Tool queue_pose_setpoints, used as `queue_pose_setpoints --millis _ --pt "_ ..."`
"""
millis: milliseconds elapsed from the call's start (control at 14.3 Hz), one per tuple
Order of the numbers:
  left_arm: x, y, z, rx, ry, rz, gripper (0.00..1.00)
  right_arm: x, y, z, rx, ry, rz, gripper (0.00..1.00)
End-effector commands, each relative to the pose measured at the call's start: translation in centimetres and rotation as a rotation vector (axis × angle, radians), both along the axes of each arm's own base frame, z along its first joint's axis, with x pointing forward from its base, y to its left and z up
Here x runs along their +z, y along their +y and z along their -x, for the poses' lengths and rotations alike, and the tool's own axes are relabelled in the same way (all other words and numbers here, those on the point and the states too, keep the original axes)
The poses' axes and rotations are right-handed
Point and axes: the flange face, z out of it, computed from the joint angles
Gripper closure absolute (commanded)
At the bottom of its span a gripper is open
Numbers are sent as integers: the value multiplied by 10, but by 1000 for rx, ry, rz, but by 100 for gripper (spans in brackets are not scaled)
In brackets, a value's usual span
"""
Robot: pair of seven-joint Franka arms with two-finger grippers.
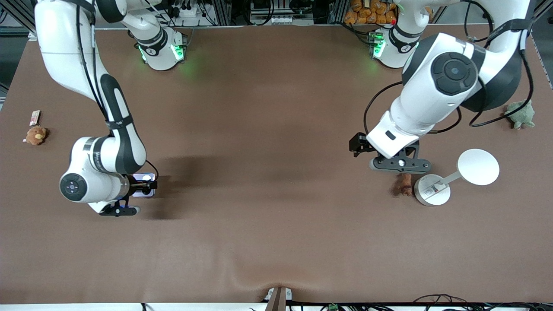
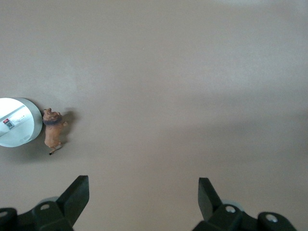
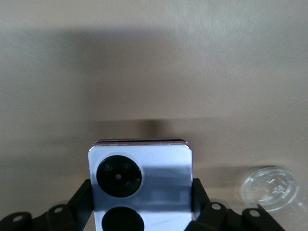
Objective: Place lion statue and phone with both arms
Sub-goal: 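Release the lion beside the lamp base while the right gripper lowers the phone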
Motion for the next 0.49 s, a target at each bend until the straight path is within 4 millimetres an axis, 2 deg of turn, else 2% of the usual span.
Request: queue_pose_setpoints --millis 0,140,210,280,421 --pt "20 14 5 9 5 -53 0 -9 -12 -1 -12 8 -8 52" --pt "50 37 -2 38 -14 -91 0 -16 -17 1 -18 19 -6 37" --pt "57 43 -3 43 -12 -95 0 -18 -25 1 -29 20 -6 27" --pt "58 49 -5 42 -9 -94 0 -17 -27 1 -31 22 -7 0" --pt "62 56 -5 44 -12 -92 0 -6 -19 -1 -20 15 -11 0"
